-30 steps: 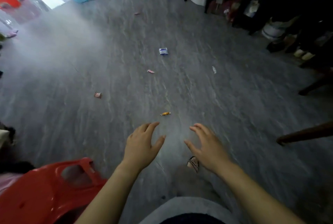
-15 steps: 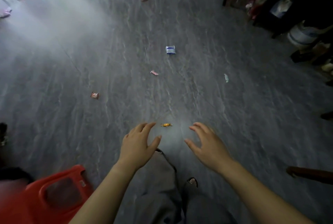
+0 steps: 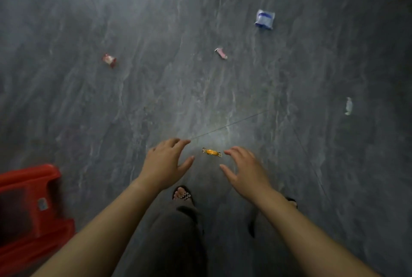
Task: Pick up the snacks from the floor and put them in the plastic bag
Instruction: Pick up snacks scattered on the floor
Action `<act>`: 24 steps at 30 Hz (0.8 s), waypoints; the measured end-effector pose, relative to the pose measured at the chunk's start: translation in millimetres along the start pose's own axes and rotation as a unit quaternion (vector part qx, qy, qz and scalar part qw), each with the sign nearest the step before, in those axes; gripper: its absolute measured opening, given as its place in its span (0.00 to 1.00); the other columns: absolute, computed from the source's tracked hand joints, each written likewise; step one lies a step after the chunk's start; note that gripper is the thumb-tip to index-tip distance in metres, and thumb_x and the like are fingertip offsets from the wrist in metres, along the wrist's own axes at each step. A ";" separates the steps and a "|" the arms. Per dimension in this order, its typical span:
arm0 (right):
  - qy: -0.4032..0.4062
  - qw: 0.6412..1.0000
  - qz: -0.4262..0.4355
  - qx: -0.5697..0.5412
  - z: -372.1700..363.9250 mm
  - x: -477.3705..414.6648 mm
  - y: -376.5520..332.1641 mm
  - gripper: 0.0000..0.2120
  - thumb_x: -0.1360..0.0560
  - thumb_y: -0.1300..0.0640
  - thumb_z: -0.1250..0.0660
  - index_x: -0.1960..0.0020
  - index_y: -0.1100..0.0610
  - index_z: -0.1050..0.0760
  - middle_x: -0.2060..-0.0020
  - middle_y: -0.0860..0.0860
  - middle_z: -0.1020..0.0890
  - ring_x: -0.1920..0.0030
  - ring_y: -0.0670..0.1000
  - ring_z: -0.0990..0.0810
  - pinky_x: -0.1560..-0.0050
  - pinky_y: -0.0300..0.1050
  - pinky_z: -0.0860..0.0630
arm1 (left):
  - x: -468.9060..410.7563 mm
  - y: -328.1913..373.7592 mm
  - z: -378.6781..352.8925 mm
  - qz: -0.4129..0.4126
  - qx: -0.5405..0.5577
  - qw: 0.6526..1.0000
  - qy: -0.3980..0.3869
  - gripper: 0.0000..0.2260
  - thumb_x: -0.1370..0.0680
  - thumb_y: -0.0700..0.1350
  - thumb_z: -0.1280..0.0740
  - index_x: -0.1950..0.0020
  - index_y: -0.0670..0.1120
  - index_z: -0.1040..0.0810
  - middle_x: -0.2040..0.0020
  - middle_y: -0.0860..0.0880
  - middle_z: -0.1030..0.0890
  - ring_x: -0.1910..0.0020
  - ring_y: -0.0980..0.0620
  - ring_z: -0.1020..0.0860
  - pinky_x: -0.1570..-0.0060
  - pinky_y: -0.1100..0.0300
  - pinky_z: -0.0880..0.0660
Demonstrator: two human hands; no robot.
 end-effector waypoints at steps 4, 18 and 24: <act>-0.032 0.999 0.039 0.016 -115.9 -100.8 81.8 0.18 0.25 0.49 0.37 0.37 0.53 0.30 0.38 0.51 0.28 0.36 0.52 0.32 0.37 0.48 0.32 | -91.7 -57.9 -126.2 0.020 -0.006 1.000 0.005 0.24 0.23 0.61 0.43 0.30 0.54 0.36 0.32 0.49 0.29 0.34 0.48 0.31 0.38 0.48 0.31; -0.059 0.997 0.002 0.043 -289.6 -220.2 212.4 0.12 0.26 0.54 0.36 0.44 0.54 0.27 0.47 0.52 0.25 0.45 0.54 0.27 0.49 0.49 0.27 | -206.1 -148.8 -362.4 -0.027 -0.041 0.999 -0.005 0.30 0.28 0.64 0.54 0.27 0.57 0.41 0.23 0.47 0.44 0.24 0.44 0.48 0.30 0.40 0.43; 0.027 0.997 -0.045 0.055 -278.1 -225.7 229.3 0.14 0.28 0.53 0.33 0.44 0.53 0.27 0.48 0.51 0.25 0.47 0.54 0.26 0.49 0.50 0.27 | -208.3 -150.3 -376.8 -0.003 -0.040 0.999 0.016 0.26 0.26 0.60 0.47 0.29 0.56 0.36 0.26 0.44 0.36 0.27 0.43 0.41 0.36 0.36 0.38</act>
Point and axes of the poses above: each hand's wrist, its own x-axis away from the middle knuckle, its own z-axis out of the back of the hand, y = z × x, the point moved 2 cm from there along -x, towards the middle knuckle
